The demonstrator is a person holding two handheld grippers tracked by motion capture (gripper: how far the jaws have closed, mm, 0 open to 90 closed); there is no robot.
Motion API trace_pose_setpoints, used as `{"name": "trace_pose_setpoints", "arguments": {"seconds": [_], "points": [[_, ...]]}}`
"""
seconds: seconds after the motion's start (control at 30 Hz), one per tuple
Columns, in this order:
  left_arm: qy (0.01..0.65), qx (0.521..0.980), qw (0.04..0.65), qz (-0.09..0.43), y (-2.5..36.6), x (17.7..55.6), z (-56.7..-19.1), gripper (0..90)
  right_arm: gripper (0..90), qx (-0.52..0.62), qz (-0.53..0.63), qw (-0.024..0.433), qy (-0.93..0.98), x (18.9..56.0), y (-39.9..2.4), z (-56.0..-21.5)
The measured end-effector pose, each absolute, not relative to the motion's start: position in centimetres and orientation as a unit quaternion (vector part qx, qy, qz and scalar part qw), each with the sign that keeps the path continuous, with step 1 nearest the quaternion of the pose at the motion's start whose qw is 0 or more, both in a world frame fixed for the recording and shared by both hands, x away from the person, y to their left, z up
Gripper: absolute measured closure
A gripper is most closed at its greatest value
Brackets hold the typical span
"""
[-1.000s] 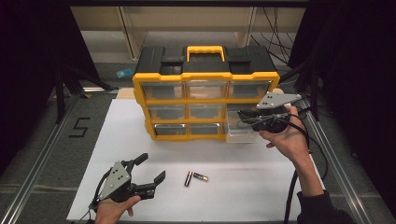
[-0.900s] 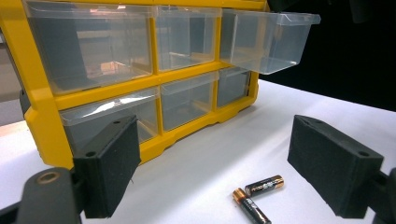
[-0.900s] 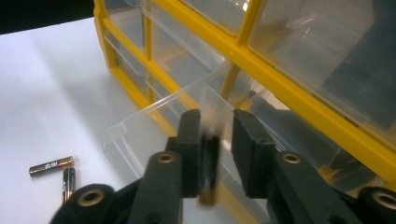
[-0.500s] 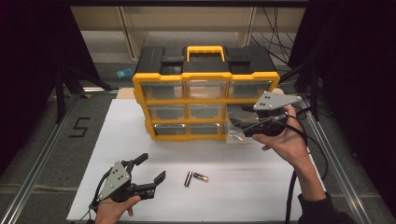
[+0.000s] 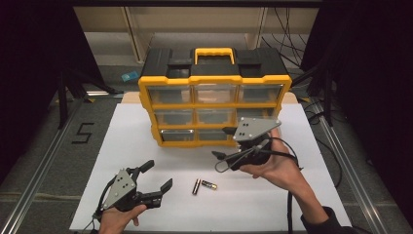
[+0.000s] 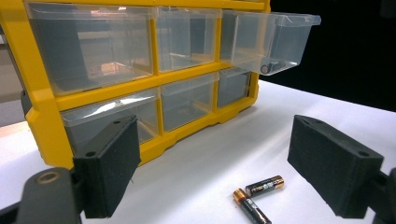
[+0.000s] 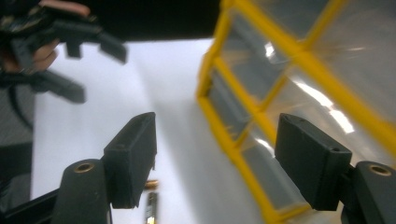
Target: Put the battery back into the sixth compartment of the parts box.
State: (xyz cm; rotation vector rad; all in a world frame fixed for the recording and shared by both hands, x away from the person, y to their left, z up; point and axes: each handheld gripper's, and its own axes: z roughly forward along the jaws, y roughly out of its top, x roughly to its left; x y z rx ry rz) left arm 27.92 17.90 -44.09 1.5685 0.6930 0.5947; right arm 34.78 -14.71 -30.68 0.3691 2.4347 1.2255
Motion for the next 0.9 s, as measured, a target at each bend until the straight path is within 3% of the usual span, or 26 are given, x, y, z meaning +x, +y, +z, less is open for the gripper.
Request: {"name": "trace_pose_setpoints", "arguments": {"seconds": [0.3,0.9], "points": [[0.299,0.68,0.617,0.259,18.0,27.9,-44.1,16.2,30.3,0.114,0.388,0.155,0.901,34.3,-11.2,-34.2],[0.3,0.68,0.617,0.258,18.0,27.9,-44.1,16.2,30.0,0.127,0.309,0.12,0.935,35.7,-10.0,-39.2]]}}
